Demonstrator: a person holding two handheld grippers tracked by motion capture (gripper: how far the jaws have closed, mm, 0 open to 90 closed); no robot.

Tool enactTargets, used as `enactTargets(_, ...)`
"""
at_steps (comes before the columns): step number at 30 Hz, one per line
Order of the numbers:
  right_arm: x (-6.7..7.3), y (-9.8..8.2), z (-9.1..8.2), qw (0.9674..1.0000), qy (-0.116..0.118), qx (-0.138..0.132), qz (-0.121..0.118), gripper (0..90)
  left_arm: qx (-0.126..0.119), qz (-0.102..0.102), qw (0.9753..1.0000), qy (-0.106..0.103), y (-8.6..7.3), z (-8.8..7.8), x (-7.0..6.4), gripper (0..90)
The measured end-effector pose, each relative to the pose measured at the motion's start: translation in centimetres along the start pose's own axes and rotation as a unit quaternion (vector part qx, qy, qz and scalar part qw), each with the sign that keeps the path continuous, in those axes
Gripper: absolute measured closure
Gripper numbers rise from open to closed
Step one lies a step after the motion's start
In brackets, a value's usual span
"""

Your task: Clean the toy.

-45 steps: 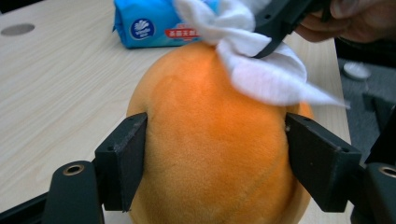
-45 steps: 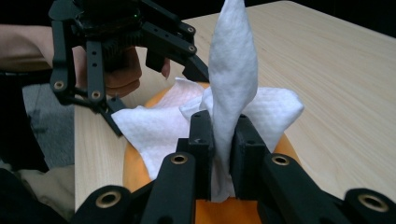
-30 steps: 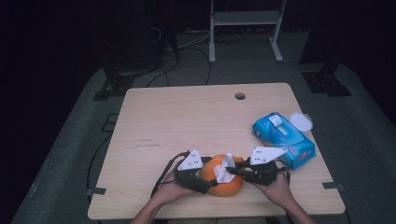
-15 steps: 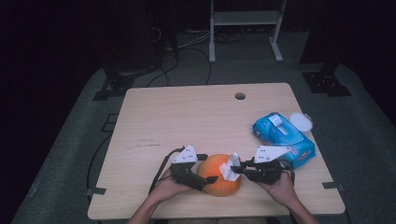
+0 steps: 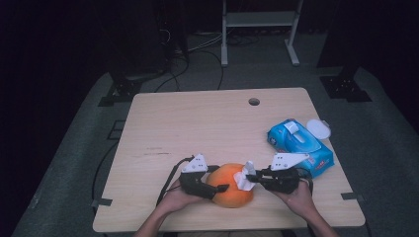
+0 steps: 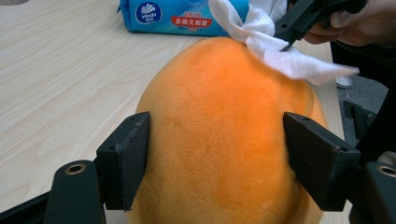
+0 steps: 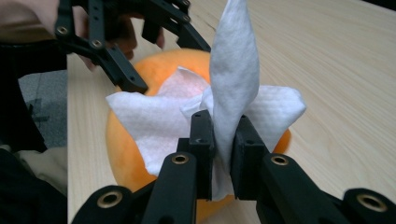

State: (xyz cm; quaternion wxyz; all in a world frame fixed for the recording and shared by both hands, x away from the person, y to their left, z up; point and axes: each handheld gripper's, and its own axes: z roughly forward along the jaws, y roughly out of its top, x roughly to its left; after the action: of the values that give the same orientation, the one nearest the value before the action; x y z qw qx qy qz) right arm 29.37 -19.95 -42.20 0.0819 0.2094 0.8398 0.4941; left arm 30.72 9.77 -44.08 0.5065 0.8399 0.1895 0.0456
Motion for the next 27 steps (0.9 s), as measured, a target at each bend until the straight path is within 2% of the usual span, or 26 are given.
enactTargets(8,-0.4,-0.1,0.1,0.9999,-0.006,0.002,0.013,79.7,-0.002,0.000,1.0000,0.003,-0.2,-0.1,-0.1,27.7)
enactTargets(9,-0.7,0.0,0.2,0.9997,-0.002,0.000,0.022,79.7,-0.003,-0.004,1.0000,0.004,-0.2,-0.1,-0.1,27.8)
enactTargets(14,-1.2,-0.2,0.3,0.9994,0.001,-0.002,0.035,79.7,-0.003,-0.005,1.0000,0.006,-0.3,-0.1,0.1,27.8)
enactTargets(20,-1.5,-1.1,0.0,0.9983,0.001,0.012,0.057,79.7,-0.006,-0.010,0.9999,0.006,-0.3,-0.1,0.2,27.5)
enactTargets(22,-1.3,-1.1,-0.2,0.9984,0.002,0.009,0.057,79.8,-0.004,-0.004,1.0000,0.005,-0.3,-0.1,0.1,27.7)
enactTargets(23,-1.1,-0.9,-0.2,0.9988,0.000,0.004,0.049,79.8,-0.004,0.007,0.9999,0.007,-0.2,0.0,-0.1,27.8)
enactTargets(24,-1.0,-0.6,-0.2,0.9991,0.000,0.000,0.042,79.8,-0.004,0.007,0.9999,0.007,-0.2,0.0,-0.1,27.9)
enactTargets(26,-0.8,0.0,-0.1,0.9993,-0.001,-0.011,0.034,79.7,-0.003,0.035,0.9993,0.010,0.1,0.2,-0.9,28.2)
enactTargets(27,-0.8,0.0,-0.1,0.9993,-0.001,-0.011,0.034,79.7,-0.003,0.035,0.9993,0.010,0.1,0.2,-0.9,28.2)
